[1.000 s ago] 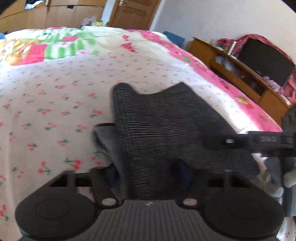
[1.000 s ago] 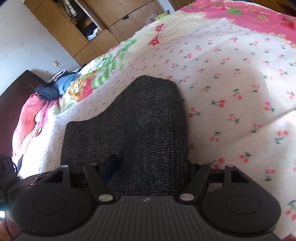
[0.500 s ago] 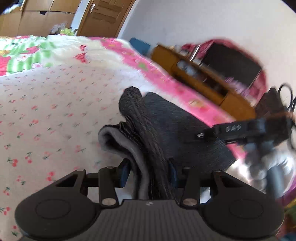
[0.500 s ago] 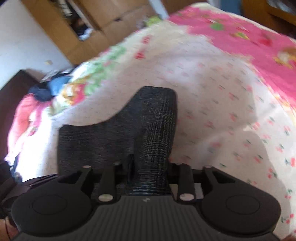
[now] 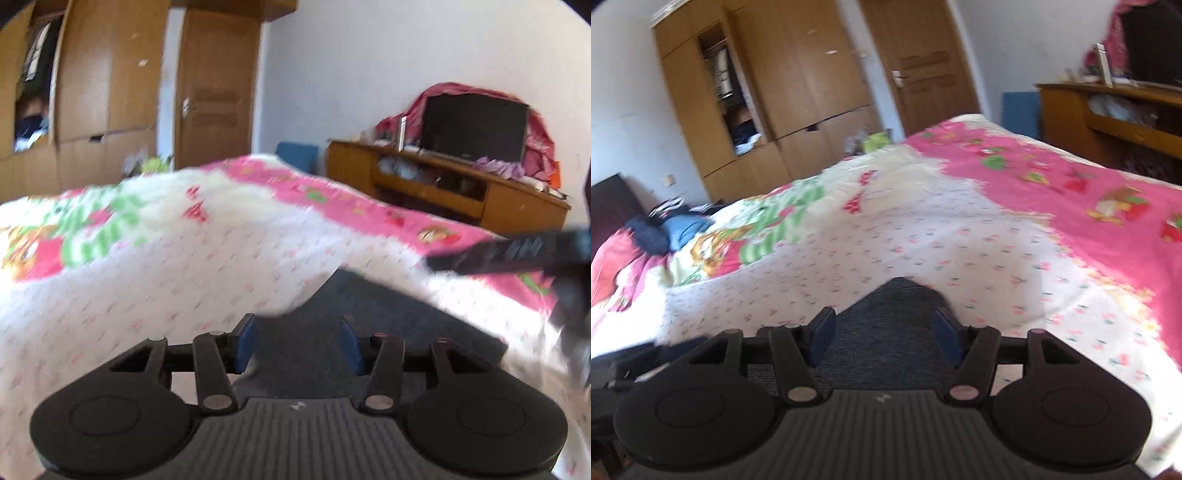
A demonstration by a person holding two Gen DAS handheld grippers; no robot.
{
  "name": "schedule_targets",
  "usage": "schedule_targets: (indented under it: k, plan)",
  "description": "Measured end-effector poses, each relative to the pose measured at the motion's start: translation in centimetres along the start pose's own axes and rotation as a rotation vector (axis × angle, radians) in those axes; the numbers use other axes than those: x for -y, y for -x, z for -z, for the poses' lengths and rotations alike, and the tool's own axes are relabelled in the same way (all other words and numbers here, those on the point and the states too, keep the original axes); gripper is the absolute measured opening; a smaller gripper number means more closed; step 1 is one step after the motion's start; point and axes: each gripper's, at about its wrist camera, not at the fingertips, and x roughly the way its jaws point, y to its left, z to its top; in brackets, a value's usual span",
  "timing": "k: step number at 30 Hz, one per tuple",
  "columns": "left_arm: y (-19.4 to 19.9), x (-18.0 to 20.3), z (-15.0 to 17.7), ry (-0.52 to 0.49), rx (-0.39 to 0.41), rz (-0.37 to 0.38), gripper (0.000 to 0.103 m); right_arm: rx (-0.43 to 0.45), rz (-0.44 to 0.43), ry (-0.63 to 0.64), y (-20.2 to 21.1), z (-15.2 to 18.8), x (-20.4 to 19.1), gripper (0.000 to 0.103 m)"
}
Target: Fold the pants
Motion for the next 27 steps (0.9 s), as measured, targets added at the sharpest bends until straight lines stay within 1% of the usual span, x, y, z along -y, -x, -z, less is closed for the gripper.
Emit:
schedule_targets:
  k: [2,3,4,5,6,7,8,9,11,14,15,17,18,19,21,22,23,24,26,27]
  plan:
    - [-2.3,0.6,-0.4,-0.024,0.014,-0.03,0.061,-0.063,0.016,-0.023,-3.1,0.5,0.2,0.057]
    - [-3.5,0.8,-0.4,-0.044,0.02,-0.064,0.061,-0.084,0.013,-0.028,-4.4,0.9,0.5,0.052]
    - [-4.4,0.8,-0.2,-0.057,0.009,-0.094,0.061,-0.09,0.025,-0.023,-5.5,1.3,0.9,0.05]
    - [-5.5,0.6,0.3,-0.053,-0.02,-0.116,0.061,-0.093,0.035,-0.034,-6.3,1.6,1.5,0.048]
    - [-5.9,-0.1,1.1,-0.032,-0.053,-0.122,0.061,-0.093,0.028,-0.05,-6.9,1.9,2.2,0.046]
    - [-6.8,-0.6,1.9,-0.006,-0.107,-0.129,0.062,-0.09,0.024,-0.058,-7.3,2.4,2.9,0.043]
    - [-7.0,-1.0,3.0,0.014,-0.124,-0.13,0.063,-0.094,0.025,-0.048,-7.7,3.0,3.4,0.033]
    - [-6.9,-1.2,3.8,0.034,-0.112,-0.131,0.066,-0.097,0.022,-0.034,-7.9,3.5,3.8,0.03]
    - [-6.5,-1.3,3.9,0.047,-0.11,-0.128,0.066,-0.078,-0.005,-0.059,-7.7,4.0,4.5,0.03]
    - [-5.4,-1.2,2.7,0.022,-0.118,-0.132,0.066,-0.117,0.0,-0.081,-6.5,2.7,4.4,0.031]
    - [-4.6,-1.2,2.4,0.022,-0.106,-0.14,0.066,-0.109,-0.006,-0.106,-5.6,2.2,4.4,0.037]
    - [-2.5,-1.1,2.2,0.017,-0.071,-0.174,0.066,-0.052,-0.036,-0.127,-3.3,1.3,4.3,0.038]
    - [-1.7,-0.8,2.4,0.003,-0.053,-0.18,0.066,-0.04,-0.048,-0.109,-2.6,1.0,3.9,0.039]
    - [-0.8,-0.2,2.7,-0.018,-0.042,-0.18,0.066,-0.046,-0.057,-0.076,-2.4,0.7,3.5,0.039]
    - [0.3,1.1,3.8,-0.062,-0.04,-0.162,0.066,-0.074,-0.061,-0.015,-3.3,0.1,2.8,0.039]
    - [0.6,1.9,4.2,-0.082,-0.045,-0.151,0.066,-0.1,-0.057,-0.005,-4.3,-0.3,2.7,0.039]
    - [0.7,2.5,4.7,-0.091,-0.068,-0.143,0.066,-0.125,-0.06,-0.019,-5.5,-0.7,2.9,0.039]
    - [0.5,2.9,5.0,-0.084,-0.106,-0.139,0.066,-0.143,-0.063,-0.04,-6.8,-0.8,3.2,0.036]
    - [-0.1,3.4,5.8,-0.063,-0.18,-0.143,0.066,-0.196,0.011,-0.044,-9.4,-0.3,3.5,0.035]
    - [-0.2,3.6,6.0,-0.074,-0.182,-0.15,0.067,-0.216,0.02,-0.035,-10.4,0.3,3.6,0.036]
